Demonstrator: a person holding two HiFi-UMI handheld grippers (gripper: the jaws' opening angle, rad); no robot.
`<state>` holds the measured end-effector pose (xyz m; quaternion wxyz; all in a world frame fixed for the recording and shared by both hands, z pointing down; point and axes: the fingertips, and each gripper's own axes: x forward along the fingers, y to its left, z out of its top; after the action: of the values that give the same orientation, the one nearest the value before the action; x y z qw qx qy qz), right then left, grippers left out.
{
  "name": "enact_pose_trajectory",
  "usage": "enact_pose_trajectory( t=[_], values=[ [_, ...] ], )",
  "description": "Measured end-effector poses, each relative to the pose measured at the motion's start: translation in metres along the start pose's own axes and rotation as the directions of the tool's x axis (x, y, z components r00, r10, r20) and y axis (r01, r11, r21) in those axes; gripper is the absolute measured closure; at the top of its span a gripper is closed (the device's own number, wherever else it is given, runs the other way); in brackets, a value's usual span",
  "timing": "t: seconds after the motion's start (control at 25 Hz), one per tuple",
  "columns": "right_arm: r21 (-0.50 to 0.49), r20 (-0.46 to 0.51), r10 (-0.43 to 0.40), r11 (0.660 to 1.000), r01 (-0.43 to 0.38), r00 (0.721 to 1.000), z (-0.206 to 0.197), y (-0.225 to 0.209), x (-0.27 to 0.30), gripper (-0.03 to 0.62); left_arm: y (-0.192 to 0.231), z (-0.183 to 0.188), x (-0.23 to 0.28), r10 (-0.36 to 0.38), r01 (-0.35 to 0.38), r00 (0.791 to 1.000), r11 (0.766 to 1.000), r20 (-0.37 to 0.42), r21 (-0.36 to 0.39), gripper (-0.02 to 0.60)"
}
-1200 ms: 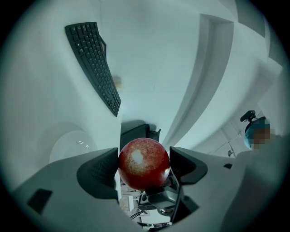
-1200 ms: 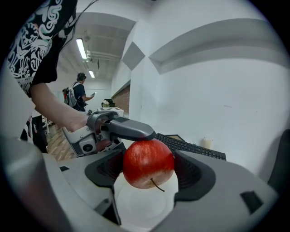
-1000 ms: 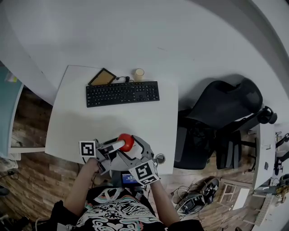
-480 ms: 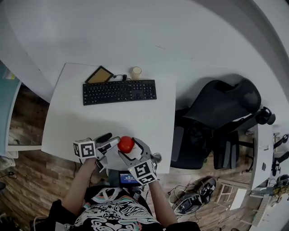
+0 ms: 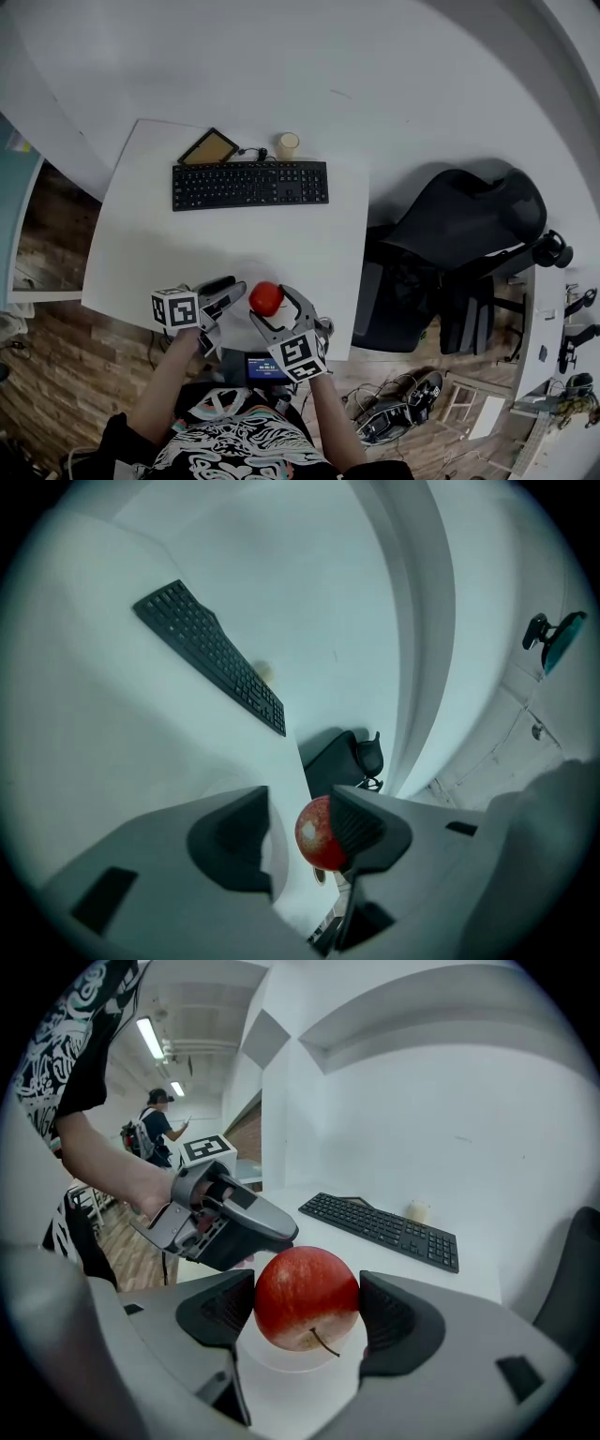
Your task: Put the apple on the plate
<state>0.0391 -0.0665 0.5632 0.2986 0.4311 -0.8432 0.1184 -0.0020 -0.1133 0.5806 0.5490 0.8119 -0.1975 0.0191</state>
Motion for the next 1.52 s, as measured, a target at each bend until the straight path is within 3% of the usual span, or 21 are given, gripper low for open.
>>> enact_pose_trajectory(
  t=[0.08,0.36,0.72,1.08,1.32,1.52],
  values=[
    [-0.017,-0.017,-0.001,1.0,0.0,1.0,-0.004,-0.002,0.0,0.255,0.003,0.005,-0.005,0.017,-0.018,0.999,1.0,0.041,0.021,0.549],
    [-0.048,-0.08,0.02,0.999,-0.024,0.997,-0.016,-0.004,0.007,0.255,0.012,0.0,-0.001,0.051,-0.053,0.998,0.996,0.032,0.067,0.561],
    [-0.082,-0.195,0.042,0.995,-0.059,0.98,-0.034,-0.003,0.021,0.255,0.021,-0.013,-0.004,0.154,-0.143,0.988,0.954,-0.022,0.264,0.561],
    [-0.179,-0.291,0.062,0.977,-0.118,0.955,-0.035,0.003,0.042,0.255,0.027,-0.016,-0.009,0.168,-0.157,0.986,0.951,-0.02,0.268,0.561],
    [-0.184,-0.333,0.072,0.973,-0.14,0.94,-0.032,0.003,0.051,0.255,0.029,-0.018,-0.012,0.18,-0.162,0.983,0.936,-0.03,0.312,0.561],
    [-0.242,-0.398,0.066,0.955,-0.174,0.915,-0.032,0.006,0.054,0.255,0.032,-0.019,-0.013,0.188,-0.166,0.981,0.932,-0.039,0.321,0.561]
  ],
)
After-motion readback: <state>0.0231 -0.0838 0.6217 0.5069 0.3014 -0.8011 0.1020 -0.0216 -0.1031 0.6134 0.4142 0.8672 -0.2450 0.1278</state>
